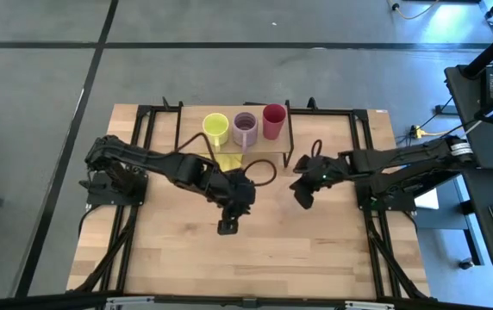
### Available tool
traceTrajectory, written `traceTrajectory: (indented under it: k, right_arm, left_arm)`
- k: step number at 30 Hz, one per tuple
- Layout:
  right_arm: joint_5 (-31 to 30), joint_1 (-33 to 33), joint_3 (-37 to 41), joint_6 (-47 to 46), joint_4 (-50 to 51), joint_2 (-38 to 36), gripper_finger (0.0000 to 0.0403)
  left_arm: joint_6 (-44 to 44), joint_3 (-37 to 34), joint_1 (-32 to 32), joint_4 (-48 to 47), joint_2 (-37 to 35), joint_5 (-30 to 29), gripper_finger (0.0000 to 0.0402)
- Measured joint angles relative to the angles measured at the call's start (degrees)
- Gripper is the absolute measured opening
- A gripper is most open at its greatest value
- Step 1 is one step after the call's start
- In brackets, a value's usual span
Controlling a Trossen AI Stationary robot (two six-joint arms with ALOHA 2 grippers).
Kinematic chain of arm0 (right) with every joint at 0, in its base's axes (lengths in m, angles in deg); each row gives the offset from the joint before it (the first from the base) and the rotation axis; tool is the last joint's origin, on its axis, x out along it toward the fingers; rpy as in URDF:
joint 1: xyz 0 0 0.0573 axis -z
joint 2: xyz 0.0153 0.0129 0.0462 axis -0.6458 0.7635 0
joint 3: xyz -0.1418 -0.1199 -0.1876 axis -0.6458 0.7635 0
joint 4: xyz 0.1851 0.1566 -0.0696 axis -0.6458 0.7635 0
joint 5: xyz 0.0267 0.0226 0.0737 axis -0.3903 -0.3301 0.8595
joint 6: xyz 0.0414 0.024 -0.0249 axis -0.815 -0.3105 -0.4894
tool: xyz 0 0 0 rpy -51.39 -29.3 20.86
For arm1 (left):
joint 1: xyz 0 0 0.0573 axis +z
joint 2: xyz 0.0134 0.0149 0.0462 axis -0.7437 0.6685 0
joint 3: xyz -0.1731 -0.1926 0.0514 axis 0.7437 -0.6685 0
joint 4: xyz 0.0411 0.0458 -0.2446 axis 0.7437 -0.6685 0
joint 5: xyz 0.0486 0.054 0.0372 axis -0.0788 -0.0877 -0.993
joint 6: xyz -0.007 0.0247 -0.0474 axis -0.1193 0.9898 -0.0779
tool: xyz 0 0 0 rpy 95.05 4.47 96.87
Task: Stack small to large cups/mugs on shelf
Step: Put the transparent mug on the shelf
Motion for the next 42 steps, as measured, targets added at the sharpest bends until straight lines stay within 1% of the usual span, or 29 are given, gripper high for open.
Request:
traceTrajectory:
  k: [5, 10, 14, 17, 21, 28, 33, 37, 42]
  right_arm:
    - [0.1, -2.4, -4.5, 3.0, -0.9, 8.6, 0.0013]
    - [0.5, -3.8, -12.8, 9.7, -1.1, 18.2, 0.0017]
    - [0.9, -4.4, -21.7, 15.0, -0.1, 23.1, 0.0016]
    - [1.2, -5.0, -27.3, 17.4, 1.3, 25.9, 0.0016]
    - [1.3, -5.9, -31.6, 17.6, 4.6, 29.3, 0.0016]
    - [1.4, -7.7, -35.1, 17.4, 4.5, 32.0, 0.0016]
    - [1.4, -7.3, -35.3, 15.3, 3.1, 31.5, 0.0016]
    - [3.7, -6.7, -35.3, 12.9, 2.1, 31.5, 0.0016]
    - [4.0, -6.5, -35.3, 12.9, 2.1, 31.4, 0.0016]
  left_arm:
    - [6.4, 3.6, 0.3, 0.0, 0.0, 0.6, 0.0051]
    - [11.9, 3.4, -0.1, -1.1, 0.1, 4.5, 0.0051]
    - [16.9, 3.1, -0.9, -3.5, 0.1, 4.7, 0.0051]
    - [19.9, 3.1, -1.6, -4.8, 0.1, 4.5, 0.0051]
    - [20.4, 3.1, -1.9, -5.3, 0.1, 4.1, 0.0051]
    - [23.4, 3.1, -3.7, -5.4, 0.1, 4.0, 0.0051]
    - [23.2, 3.1, -4.9, -5.7, 0.1, -1.4, 0.0051]
    - [23.0, 3.1, -5.5, -6.0, 0.1, -5.6, 0.0051]
    - [22.2, 3.1, -6.3, -6.0, 0.1, -9.7, 0.0051]
